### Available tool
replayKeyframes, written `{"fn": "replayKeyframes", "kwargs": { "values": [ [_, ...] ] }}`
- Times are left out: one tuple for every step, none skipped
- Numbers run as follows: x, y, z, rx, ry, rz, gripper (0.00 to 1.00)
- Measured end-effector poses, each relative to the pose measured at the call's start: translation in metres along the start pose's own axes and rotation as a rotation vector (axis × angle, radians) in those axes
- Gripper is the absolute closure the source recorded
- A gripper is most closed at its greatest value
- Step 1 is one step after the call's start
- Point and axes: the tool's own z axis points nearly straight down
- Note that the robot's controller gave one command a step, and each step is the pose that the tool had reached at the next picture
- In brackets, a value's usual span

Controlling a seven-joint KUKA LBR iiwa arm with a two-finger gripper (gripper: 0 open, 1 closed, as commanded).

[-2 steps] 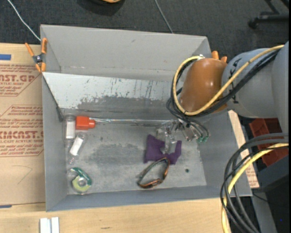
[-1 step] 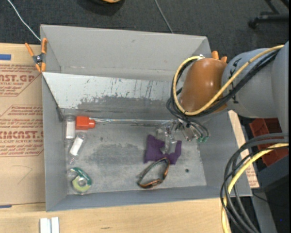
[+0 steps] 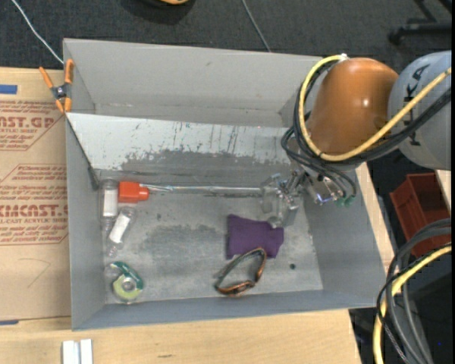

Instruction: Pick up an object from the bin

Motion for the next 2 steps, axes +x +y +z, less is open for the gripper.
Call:
{"fn": "replayKeyframes", "kwargs": {
  "values": [
    [0.037,-0.034,0.082,-0.004,0.01,-0.007,1.0],
    [0.007,-0.013,0.087,-0.001,-0.003,-0.35,0.0]
  ]
}}
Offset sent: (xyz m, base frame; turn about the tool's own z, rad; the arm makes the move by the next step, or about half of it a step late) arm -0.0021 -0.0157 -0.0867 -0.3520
